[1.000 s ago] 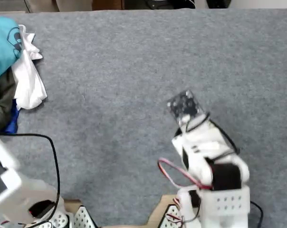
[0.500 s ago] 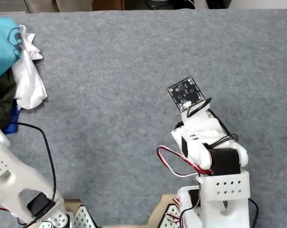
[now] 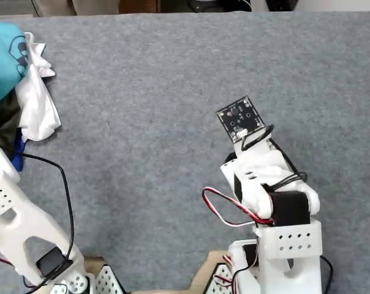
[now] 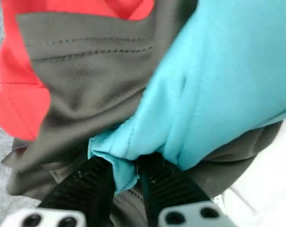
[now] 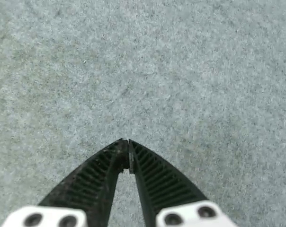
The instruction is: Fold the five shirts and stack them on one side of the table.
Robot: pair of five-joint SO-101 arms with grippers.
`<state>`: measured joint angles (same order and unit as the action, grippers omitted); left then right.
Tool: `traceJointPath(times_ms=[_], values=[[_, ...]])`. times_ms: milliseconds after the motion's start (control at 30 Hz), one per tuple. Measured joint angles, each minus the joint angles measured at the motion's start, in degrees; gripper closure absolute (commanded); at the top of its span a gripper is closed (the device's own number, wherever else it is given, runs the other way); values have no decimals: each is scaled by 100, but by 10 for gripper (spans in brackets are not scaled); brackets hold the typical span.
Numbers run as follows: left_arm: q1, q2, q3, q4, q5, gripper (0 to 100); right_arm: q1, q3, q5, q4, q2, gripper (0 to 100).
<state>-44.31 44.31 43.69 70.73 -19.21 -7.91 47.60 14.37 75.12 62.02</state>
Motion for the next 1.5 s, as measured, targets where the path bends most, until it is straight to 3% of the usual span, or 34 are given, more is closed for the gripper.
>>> traceJointPath(times_ms=[267,500,767,1067,1233,1400,1500], values=[[141,9,1178,1354,0,980,0,0,0,-18,0,993],[765,9,2875,2822,44,981,0,0,0,-18,0,993],[1635,-659,3156,2945,589,981,0,0,0,-18,0,993],[3543,-2075,2479,2945,1345,981,26,0,0,-18,0,992],[4756,-2813,1793,2945,1697,981,712,0,18,-18,0,992],[5776,-3393,1029,2945,1846,981,1978,0,18,-18,316,990],[6347,-3631,633,2945,1846,981,2532,0,404,-18,730,990]])
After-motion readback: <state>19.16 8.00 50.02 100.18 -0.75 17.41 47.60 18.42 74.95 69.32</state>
